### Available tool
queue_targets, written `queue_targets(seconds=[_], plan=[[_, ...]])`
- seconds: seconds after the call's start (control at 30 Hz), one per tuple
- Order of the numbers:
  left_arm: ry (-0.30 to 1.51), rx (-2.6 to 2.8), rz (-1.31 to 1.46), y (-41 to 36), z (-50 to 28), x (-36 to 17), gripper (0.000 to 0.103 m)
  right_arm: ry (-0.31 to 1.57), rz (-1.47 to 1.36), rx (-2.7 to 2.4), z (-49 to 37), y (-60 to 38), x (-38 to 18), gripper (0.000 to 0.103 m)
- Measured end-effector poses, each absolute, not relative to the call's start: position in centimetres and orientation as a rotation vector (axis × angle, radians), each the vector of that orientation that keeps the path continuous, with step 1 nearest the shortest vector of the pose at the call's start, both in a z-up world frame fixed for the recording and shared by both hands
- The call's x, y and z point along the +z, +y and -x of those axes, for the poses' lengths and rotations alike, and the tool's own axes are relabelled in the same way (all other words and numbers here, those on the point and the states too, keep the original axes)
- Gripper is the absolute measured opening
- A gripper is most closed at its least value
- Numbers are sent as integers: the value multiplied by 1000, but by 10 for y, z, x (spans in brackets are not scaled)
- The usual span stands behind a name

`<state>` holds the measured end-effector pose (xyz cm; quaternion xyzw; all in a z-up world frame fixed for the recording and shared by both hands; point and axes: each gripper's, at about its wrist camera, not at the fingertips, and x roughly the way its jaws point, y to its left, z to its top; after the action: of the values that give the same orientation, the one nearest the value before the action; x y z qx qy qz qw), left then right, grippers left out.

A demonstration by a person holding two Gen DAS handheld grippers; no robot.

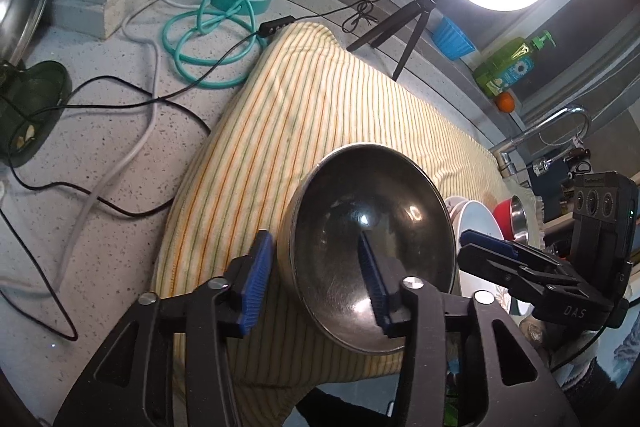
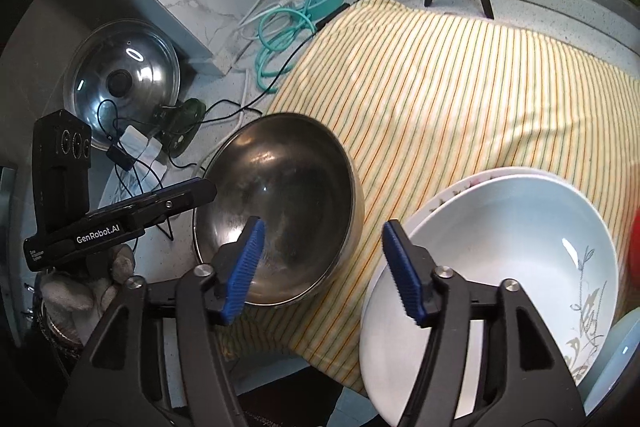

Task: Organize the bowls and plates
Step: 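Lift the steel bowl and lower it onto the cloth beside the plates, then open the right gripper to release the large steel bowl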

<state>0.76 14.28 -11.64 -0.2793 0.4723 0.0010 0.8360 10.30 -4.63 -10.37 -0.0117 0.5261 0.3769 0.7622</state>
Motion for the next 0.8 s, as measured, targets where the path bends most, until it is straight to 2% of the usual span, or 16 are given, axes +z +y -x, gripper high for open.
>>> queue_targets(seconds=[0.03, 0.07, 0.17, 0.2, 0.8], plan=[[994, 3, 594, 143, -8, -115, 47, 1137, 25, 817, -103, -47, -101, 77], [990, 6, 592, 143, -10, -113, 47, 1128, 25, 816, -104, -49, -99, 79], [975, 22, 577, 141, -13, -106, 58, 1100, 42, 807, -104, -54, -92, 86], [967, 22, 570, 140, -15, -103, 58, 1086, 51, 801, -103, -56, -90, 87], [905, -129, 459, 74, -49, -65, 58, 975, -85, 628, -109, -169, -50, 87]])
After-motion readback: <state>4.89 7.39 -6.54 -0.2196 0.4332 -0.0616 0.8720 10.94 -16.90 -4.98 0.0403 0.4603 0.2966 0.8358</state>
